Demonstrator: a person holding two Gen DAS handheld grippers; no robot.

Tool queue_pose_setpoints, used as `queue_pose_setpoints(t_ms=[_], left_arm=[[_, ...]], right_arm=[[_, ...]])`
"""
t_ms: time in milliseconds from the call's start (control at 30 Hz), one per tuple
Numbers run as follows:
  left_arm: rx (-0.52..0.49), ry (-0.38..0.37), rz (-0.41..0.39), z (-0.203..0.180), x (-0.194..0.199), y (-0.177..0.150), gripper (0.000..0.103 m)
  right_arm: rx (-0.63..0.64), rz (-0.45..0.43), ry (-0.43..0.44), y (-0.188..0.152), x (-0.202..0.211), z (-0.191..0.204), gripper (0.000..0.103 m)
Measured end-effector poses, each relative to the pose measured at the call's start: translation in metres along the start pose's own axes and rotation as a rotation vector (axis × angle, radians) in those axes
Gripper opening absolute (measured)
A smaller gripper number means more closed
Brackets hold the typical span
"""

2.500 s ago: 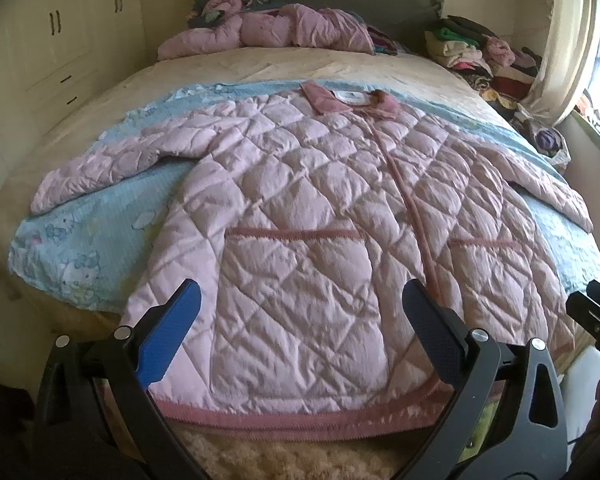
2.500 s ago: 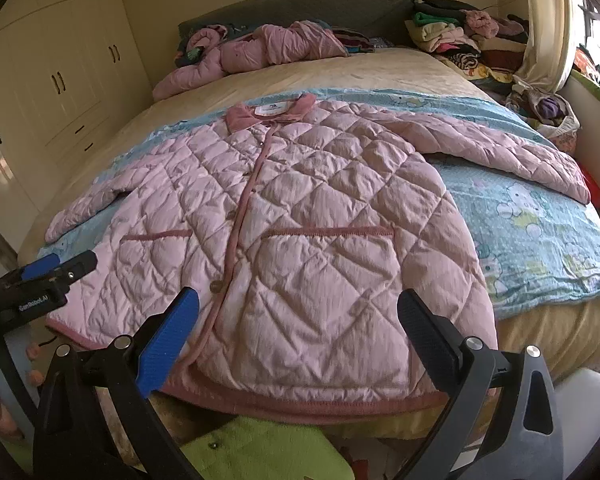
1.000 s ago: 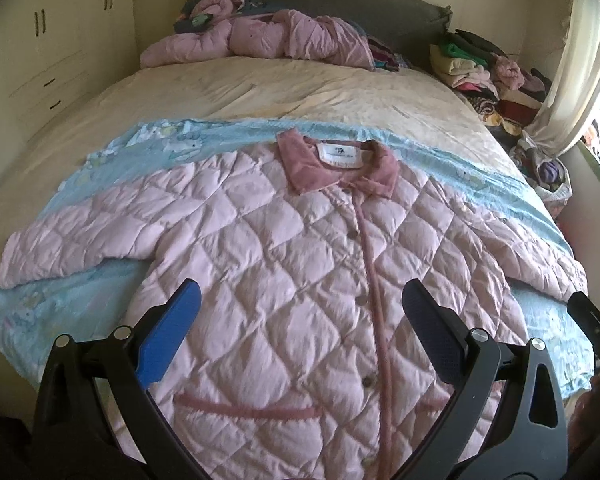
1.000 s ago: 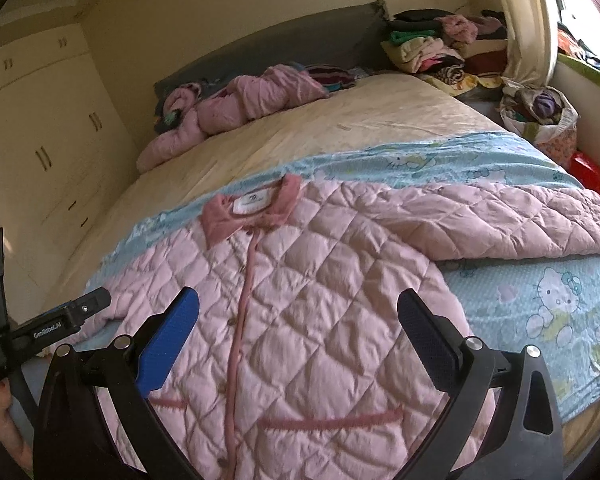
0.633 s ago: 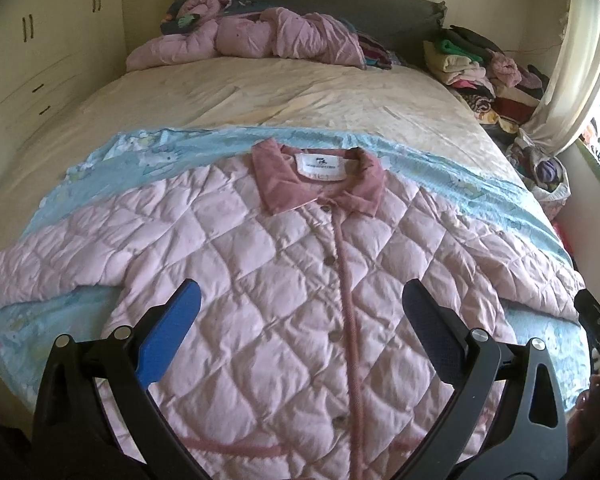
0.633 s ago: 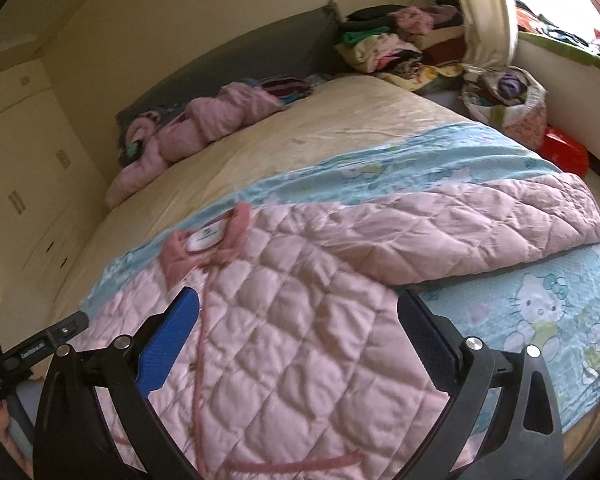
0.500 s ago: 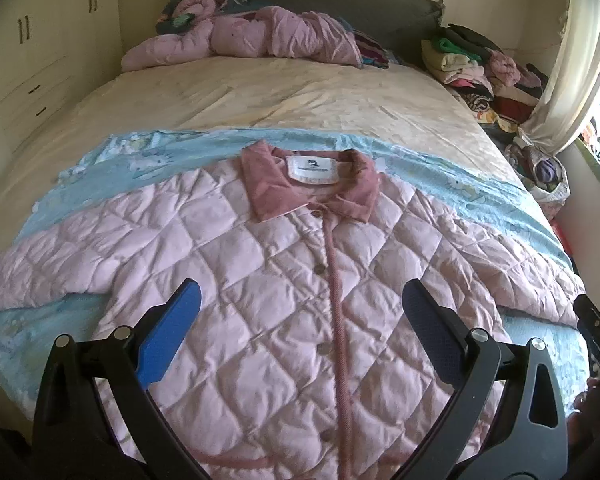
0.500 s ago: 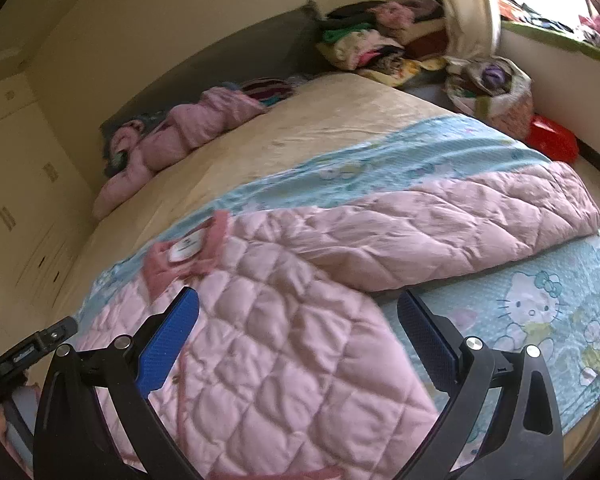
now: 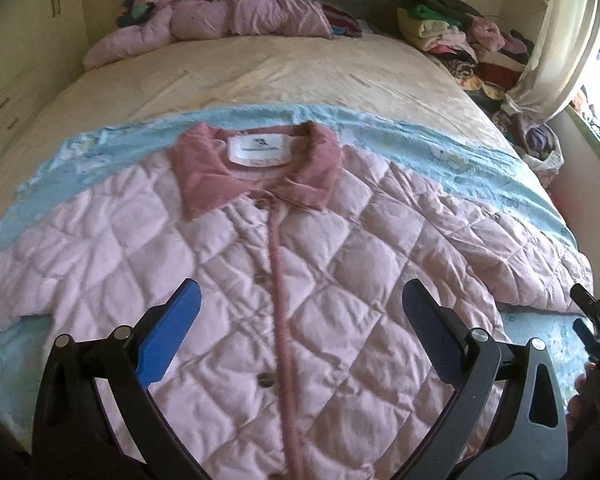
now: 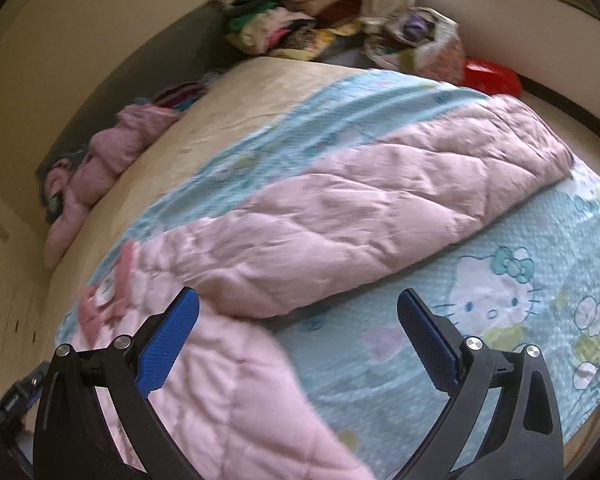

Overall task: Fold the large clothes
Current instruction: 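Grasp the sleeve cuff with the right tool and lift it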

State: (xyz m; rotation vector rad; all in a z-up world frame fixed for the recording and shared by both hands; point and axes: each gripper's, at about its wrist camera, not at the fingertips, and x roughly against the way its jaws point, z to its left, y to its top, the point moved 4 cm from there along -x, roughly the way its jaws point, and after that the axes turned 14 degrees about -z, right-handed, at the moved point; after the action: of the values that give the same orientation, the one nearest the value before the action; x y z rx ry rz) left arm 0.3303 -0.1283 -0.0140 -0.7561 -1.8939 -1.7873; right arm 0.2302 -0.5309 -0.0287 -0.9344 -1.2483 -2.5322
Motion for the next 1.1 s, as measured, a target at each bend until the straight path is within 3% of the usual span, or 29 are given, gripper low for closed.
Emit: queue_pose_setpoints(t_ms=[467,800,900,967,1100], left_arm=[[-0.004,0.044,0.088,0.007,-0.055,-0.038,0.095],[0.030,0.075,0.077,0.024,-0.057,-0.038,0.095],[0.045,0.084,0.071,0.031,-0.053,-0.035,0.095],[0.062,0.087,0.070,0.038,-0.050,-0.033,0.095],[0.087,0.104,0.048,0.053,-0.040,-0.024,0.095]], right_arm=[[-0.280,0.046,-0.214,0.010,-0.052,-0.111,0.099],[-0.497,-0.060,-0.298,0.050,-0.075,-0.194,0.098],[-0.536,-0.114,-0.296,0.060,-0.080,-0.217,0.080],[-0.566,-0.143,-0.301,0.063,-0.079,-0.228,0.053],[-0.552,-0.200,-0.211,0.075,-0.072,-0.216,0.028]])
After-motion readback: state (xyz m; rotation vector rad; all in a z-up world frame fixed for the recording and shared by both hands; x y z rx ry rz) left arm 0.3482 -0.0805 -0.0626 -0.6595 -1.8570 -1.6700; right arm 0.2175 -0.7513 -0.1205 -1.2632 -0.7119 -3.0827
